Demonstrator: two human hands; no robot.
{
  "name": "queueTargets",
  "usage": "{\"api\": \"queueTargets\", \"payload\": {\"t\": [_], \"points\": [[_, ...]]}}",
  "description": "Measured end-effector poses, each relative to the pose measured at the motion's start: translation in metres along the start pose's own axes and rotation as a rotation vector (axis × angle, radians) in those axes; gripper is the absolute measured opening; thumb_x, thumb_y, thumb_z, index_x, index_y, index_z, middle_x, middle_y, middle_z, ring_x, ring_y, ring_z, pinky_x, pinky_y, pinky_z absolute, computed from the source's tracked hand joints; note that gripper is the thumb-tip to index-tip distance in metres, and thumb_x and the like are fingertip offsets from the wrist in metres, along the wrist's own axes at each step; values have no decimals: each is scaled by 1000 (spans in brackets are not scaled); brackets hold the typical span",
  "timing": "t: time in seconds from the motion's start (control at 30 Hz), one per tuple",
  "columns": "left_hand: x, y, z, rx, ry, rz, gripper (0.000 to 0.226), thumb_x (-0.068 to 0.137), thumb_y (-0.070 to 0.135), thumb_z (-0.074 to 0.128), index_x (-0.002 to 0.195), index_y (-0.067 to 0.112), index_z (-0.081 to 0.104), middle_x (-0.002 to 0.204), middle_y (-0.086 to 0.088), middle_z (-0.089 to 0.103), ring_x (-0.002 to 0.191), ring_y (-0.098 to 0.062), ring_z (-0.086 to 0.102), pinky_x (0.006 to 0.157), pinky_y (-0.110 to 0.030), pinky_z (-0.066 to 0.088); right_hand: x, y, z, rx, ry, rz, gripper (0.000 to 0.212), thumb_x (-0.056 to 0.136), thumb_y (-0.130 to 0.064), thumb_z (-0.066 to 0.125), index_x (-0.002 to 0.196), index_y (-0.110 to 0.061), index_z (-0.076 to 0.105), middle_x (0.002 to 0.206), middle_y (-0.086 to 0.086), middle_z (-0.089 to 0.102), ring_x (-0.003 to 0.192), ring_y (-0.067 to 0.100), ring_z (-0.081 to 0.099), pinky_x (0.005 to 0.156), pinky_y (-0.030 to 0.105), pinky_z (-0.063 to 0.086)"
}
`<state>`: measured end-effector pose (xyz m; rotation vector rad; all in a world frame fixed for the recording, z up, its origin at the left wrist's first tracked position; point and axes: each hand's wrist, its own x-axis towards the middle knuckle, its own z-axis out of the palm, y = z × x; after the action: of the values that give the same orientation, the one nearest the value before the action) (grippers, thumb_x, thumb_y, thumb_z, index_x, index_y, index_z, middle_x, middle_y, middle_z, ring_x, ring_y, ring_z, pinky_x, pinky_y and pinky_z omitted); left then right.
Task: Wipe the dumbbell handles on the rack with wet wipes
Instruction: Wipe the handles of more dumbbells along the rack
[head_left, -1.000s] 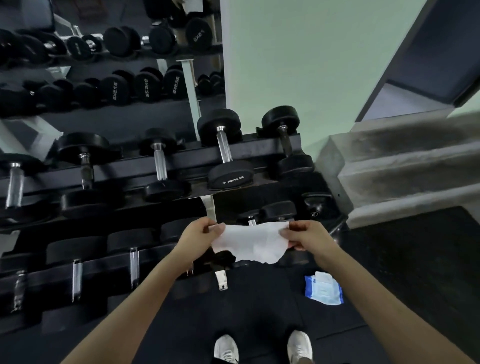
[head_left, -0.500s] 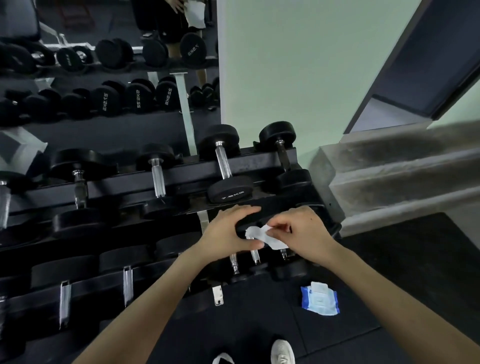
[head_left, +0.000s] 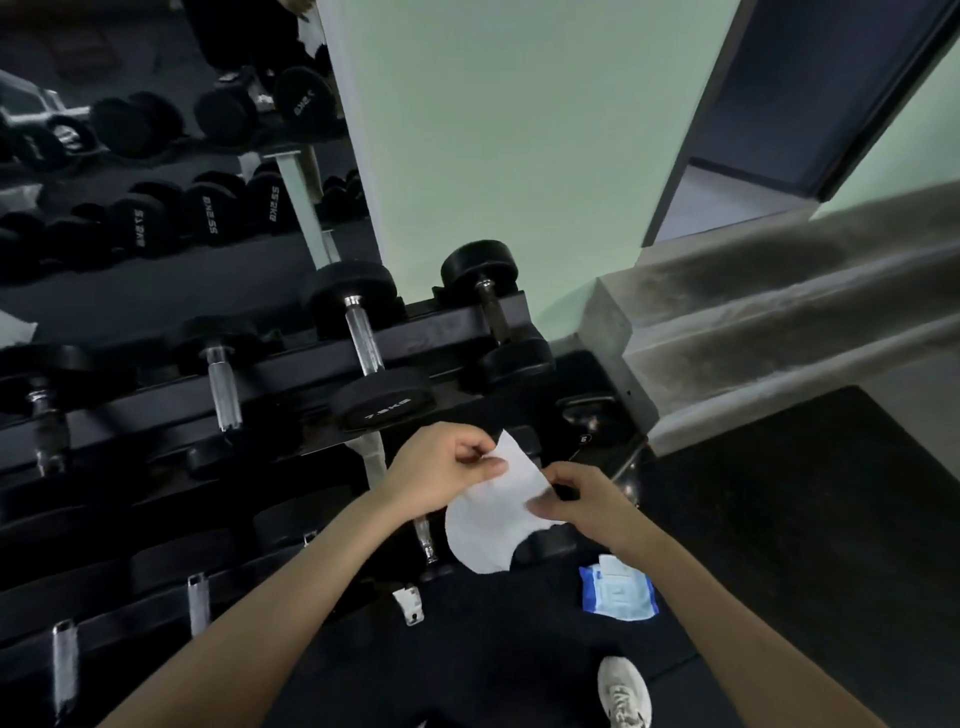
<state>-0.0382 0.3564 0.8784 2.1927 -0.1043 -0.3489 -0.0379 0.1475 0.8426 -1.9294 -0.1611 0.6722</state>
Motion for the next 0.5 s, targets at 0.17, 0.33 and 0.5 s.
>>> {"api": "queueTargets", "payload": {"t": [0.17, 0.33, 0.5], "points": [[23, -8, 48, -14, 100, -148, 16, 82, 27, 71, 69, 21, 64, 61, 13, 63, 58, -2, 57, 64, -23, 42, 18, 53, -53, -144, -5, -16, 16, 79, -8, 70, 76, -20, 59, 73, -7, 58, 68, 7, 53, 71, 23, 44], [43, -29, 121, -153, 227, -405, 28, 80, 29, 72, 57, 30, 57, 45, 18, 51, 53, -3, 47, 60, -24, 37, 41, 102, -98, -218, -46, 29, 9, 83, -18, 69, 84, -27, 68, 81, -9, 69, 77, 7, 63, 76, 24, 50], [63, -63, 180, -243, 221, -530, 15, 83, 27, 69, 69, 26, 64, 54, 20, 60, 59, 5, 54, 61, -16, 39, 73, 159, -107, -349, -124, 38, 10, 84, -21, 67, 87, -29, 72, 80, -18, 67, 80, 2, 62, 79, 26, 50]]}}
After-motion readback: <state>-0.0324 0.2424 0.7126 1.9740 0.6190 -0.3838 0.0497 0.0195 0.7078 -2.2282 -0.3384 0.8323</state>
